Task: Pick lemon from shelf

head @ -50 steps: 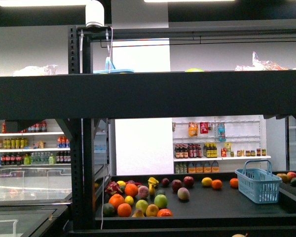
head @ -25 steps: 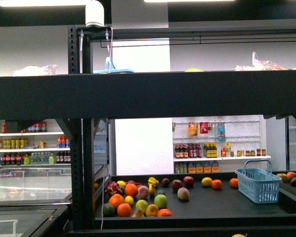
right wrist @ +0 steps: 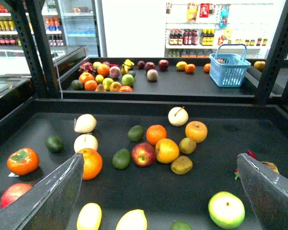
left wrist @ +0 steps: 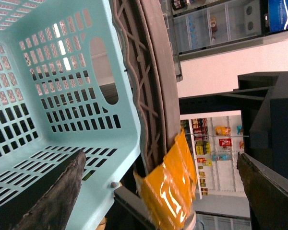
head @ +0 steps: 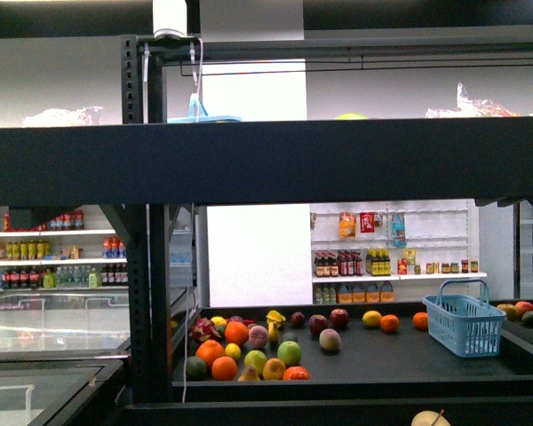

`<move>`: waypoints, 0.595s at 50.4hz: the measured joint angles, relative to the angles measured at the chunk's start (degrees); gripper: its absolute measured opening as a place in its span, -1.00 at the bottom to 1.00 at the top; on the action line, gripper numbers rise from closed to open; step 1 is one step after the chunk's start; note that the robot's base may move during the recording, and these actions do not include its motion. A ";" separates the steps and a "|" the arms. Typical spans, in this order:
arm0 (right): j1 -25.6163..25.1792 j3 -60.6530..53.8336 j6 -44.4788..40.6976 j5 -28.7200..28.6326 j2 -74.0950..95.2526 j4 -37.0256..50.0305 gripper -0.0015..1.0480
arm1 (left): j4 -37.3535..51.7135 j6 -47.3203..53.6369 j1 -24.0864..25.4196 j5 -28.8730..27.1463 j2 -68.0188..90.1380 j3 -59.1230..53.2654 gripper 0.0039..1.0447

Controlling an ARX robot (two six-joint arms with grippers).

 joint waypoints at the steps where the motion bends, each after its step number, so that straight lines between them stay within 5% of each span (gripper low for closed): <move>1: 0.00 0.00 0.00 -0.02 0.00 0.00 0.85 | 0.20 -0.46 -0.11 -0.09 0.83 0.63 0.86; 13: 0.00 0.00 0.00 -0.02 0.00 0.00 0.85 | 0.63 -2.84 -1.84 -2.60 8.72 7.04 0.84; 30: 0.00 0.00 0.00 0.00 0.00 0.00 0.85 | -0.02 -2.99 -2.40 -3.58 10.25 7.93 -0.35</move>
